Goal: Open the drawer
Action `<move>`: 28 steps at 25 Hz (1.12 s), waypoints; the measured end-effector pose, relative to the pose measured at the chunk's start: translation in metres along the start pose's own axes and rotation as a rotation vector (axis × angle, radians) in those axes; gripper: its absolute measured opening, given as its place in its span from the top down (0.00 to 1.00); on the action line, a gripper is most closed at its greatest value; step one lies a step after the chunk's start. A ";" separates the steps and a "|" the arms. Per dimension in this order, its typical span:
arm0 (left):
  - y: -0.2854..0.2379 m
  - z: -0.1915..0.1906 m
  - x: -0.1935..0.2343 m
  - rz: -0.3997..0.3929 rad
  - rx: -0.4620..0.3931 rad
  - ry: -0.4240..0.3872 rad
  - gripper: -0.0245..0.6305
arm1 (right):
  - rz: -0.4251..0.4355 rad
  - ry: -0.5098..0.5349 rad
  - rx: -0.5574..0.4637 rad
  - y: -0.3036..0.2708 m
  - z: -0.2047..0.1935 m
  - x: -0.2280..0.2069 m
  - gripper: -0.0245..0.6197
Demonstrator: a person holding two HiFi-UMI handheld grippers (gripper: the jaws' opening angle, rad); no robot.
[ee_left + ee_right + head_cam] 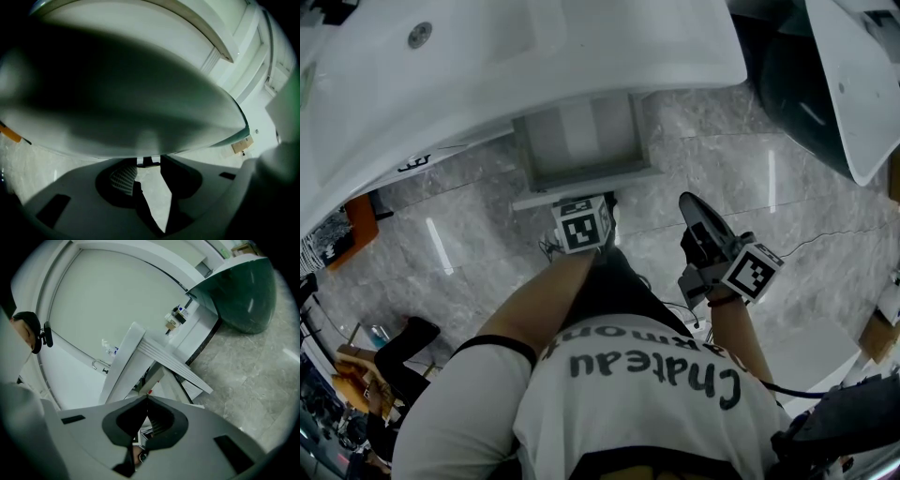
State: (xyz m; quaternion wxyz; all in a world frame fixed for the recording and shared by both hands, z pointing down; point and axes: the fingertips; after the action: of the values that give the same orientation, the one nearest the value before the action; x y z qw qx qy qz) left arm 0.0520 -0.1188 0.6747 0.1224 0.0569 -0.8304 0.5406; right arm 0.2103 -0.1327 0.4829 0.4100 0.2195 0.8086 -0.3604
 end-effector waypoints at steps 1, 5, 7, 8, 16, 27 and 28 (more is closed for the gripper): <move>0.001 -0.005 0.000 0.002 0.001 -0.001 0.72 | -0.001 -0.001 0.000 0.000 0.000 0.000 0.95; 0.006 -0.020 -0.001 -0.002 0.002 0.020 0.72 | 0.011 -0.004 0.012 -0.002 -0.002 0.002 0.95; 0.005 -0.020 0.000 -0.007 -0.002 0.026 0.72 | 0.013 -0.007 0.017 -0.002 -0.003 0.000 0.95; 0.004 -0.020 0.001 -0.005 -0.004 0.032 0.72 | 0.010 -0.011 0.018 -0.001 -0.005 -0.002 0.95; 0.001 -0.021 0.001 0.009 -0.034 0.038 0.72 | 0.022 -0.009 0.037 -0.002 -0.012 -0.001 0.95; 0.002 -0.021 -0.002 -0.027 0.005 -0.068 0.72 | 0.040 -0.023 0.028 0.003 -0.008 0.005 0.95; 0.004 -0.022 -0.002 -0.022 0.017 -0.092 0.73 | 0.045 -0.019 0.026 0.004 -0.006 0.009 0.95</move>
State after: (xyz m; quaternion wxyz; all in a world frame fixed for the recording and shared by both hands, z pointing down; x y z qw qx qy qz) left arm 0.0562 -0.0967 0.6788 0.0897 0.0917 -0.8298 0.5431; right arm 0.2053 -0.1250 0.4763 0.4228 0.2394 0.7948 -0.3636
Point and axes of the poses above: the fingertips, and each gripper's own axes: y backward along the fingers, x to its left, z out of its top, and after that the axes turned 2 degrees about z, right-handed
